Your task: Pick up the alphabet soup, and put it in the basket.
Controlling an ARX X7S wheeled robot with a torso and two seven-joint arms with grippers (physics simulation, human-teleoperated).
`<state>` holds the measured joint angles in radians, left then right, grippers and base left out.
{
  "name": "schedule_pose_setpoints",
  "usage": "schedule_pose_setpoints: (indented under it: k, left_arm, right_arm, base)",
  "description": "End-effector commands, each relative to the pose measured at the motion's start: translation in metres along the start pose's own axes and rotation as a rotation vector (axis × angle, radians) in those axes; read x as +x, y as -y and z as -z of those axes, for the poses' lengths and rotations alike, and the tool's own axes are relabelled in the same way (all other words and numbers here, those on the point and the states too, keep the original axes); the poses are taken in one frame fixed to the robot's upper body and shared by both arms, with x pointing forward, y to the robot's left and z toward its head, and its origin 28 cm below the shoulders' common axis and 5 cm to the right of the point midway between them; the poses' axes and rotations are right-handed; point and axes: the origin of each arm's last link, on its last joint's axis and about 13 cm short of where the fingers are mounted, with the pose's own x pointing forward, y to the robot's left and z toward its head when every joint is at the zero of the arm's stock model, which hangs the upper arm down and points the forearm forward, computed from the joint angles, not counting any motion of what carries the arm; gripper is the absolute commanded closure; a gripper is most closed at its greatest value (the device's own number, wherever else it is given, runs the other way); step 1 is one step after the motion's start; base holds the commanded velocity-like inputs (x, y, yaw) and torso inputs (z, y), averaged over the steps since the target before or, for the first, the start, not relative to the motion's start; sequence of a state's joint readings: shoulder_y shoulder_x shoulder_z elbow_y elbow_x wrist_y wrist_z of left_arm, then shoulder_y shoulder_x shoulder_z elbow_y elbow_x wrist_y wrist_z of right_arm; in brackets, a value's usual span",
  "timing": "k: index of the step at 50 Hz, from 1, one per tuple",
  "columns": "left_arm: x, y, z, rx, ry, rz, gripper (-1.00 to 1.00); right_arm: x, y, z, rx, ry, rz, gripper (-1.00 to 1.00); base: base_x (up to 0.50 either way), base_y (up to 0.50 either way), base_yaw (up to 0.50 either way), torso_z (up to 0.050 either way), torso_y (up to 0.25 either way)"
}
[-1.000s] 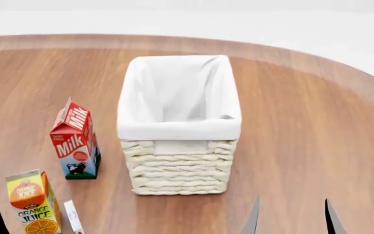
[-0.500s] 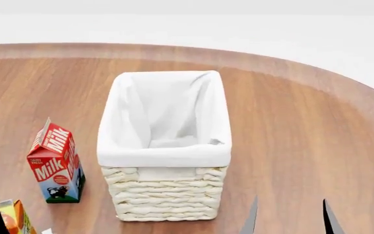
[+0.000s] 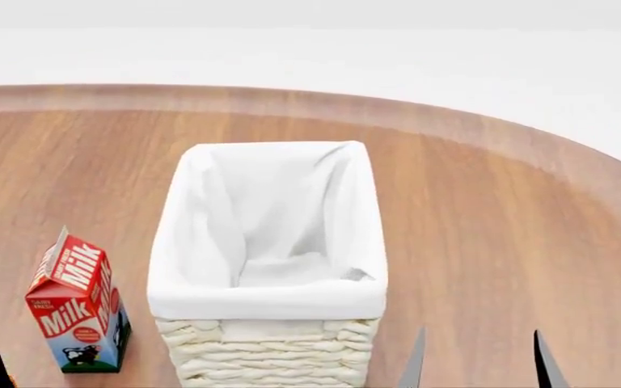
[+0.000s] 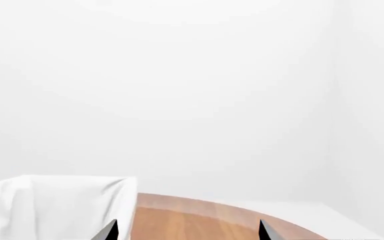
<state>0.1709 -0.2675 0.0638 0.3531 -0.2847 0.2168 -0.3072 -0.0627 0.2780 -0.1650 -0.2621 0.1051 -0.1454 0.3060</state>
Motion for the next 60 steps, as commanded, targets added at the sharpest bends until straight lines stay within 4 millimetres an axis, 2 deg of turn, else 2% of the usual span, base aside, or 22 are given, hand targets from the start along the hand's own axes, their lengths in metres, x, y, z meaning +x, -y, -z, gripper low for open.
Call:
schedule_pose_setpoints:
  k: [1, 15, 21, 24, 26, 31, 32, 35, 43, 60]
  left_arm:
    - [-0.001, 0.000, -0.001, 0.000, 0.001, 0.001, -1.00]
    - [-0.001, -0.003, -0.004, 0.000, 0.012, -0.012, -1.00]
    - [-0.002, -0.006, -0.007, 0.000, 0.015, -0.021, -1.00]
    - [-0.003, -0.006, -0.008, 0.006, 0.008, -0.019, -1.00]
    - [-0.004, -0.005, -0.009, 0.006, 0.013, -0.018, -1.00]
    - [-0.005, -0.005, -0.011, 0.007, 0.018, -0.019, -1.00]
    - [-0.005, -0.005, -0.011, 0.008, 0.018, -0.019, -1.00]
    - [-0.005, -0.005, -0.012, 0.009, 0.019, -0.017, -1.00]
    - [-0.006, -0.006, -0.013, 0.010, 0.026, -0.024, -1.00]
    - [-0.005, -0.006, -0.013, 0.014, 0.027, -0.022, -1.00]
  right_arm:
    - [0.000, 0.000, 0.000, 0.003, 0.004, 0.010, -1.00]
    - [0.004, 0.004, 0.000, 0.014, 0.007, -0.015, -1.00]
    - [0.005, 0.015, -0.004, 0.132, -0.041, -0.180, -1.00]
    - [0.003, 0.021, 0.001, 0.151, -0.105, -0.338, -1.00]
    - [0.005, 0.027, 0.003, 0.207, -0.115, -0.363, -1.00]
    - [0.004, 0.037, 0.002, 0.230, -0.087, -0.477, -1.00]
    - [0.000, 0.039, 0.002, 0.269, -0.088, -0.580, -1.00]
    - [-0.002, 0.044, 0.004, 0.292, -0.086, -0.614, -1.00]
    - [-0.004, 0.050, 0.003, 0.240, -0.112, -0.724, -1.00]
    - [-0.016, 0.046, 0.007, 0.145, -0.118, -0.962, -1.00]
  base:
    - [0.00, 0.00, 0.00, 0.000, 0.000]
    - [0.00, 0.00, 0.00, 0.000, 0.000]
    - [0.00, 0.00, 0.00, 0.000, 0.000]
    - [0.00, 0.00, 0.00, 0.000, 0.000]
    - [0.00, 0.00, 0.00, 0.000, 0.000]
    - [0.00, 0.00, 0.00, 0.000, 0.000]
    - [0.00, 0.00, 0.00, 0.000, 0.000]
    - [0.00, 0.00, 0.00, 0.000, 0.000]
    - [0.00, 0.00, 0.00, 0.000, 0.000]
    - [0.00, 0.00, 0.00, 0.000, 0.000]
